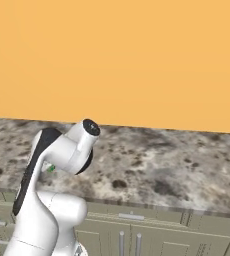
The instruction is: Place the drinks on the dining counter in a tight cluster.
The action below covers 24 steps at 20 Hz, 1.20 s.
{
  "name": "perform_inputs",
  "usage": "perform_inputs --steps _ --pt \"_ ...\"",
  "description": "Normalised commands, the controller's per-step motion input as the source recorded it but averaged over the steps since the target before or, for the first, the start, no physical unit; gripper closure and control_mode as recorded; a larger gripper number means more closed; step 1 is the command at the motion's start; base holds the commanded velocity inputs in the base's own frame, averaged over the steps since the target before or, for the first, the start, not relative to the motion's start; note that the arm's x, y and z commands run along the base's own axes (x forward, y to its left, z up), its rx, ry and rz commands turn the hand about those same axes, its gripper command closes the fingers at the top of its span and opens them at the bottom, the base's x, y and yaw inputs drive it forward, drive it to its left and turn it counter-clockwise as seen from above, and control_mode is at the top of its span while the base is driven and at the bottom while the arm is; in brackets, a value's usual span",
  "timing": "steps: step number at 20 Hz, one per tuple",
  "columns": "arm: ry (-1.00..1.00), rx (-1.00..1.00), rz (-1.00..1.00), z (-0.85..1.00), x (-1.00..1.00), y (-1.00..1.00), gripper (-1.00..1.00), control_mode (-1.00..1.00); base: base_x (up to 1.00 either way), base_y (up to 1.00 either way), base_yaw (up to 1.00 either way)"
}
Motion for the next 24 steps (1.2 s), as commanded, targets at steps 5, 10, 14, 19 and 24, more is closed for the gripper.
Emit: perform_inputs --steps 5,10,14,19,24 --pt "-0.23 0.00 0.50 0.00 0.02 0.26 -1.00 -1.00 0.00 0.00 0.00" --pt "-0.14 0.04 0.26 0.00 0.10 0.20 -1.00 -1.00 0.00 0.00 0.00" --pt "-0.13 0.17 0.18 0.00 0.21 0.03 -1.00 -1.00 0.00 0.00 0.00" --pt "-0.10 0.17 0.13 -0.01 0.31 0.11 -1.00 -1.00 0.00 0.00 0.00" --pt "-0.01 0.19 0.05 -0.11 0.29 0.13 -1.00 -1.00 0.00 0.00 0.00"
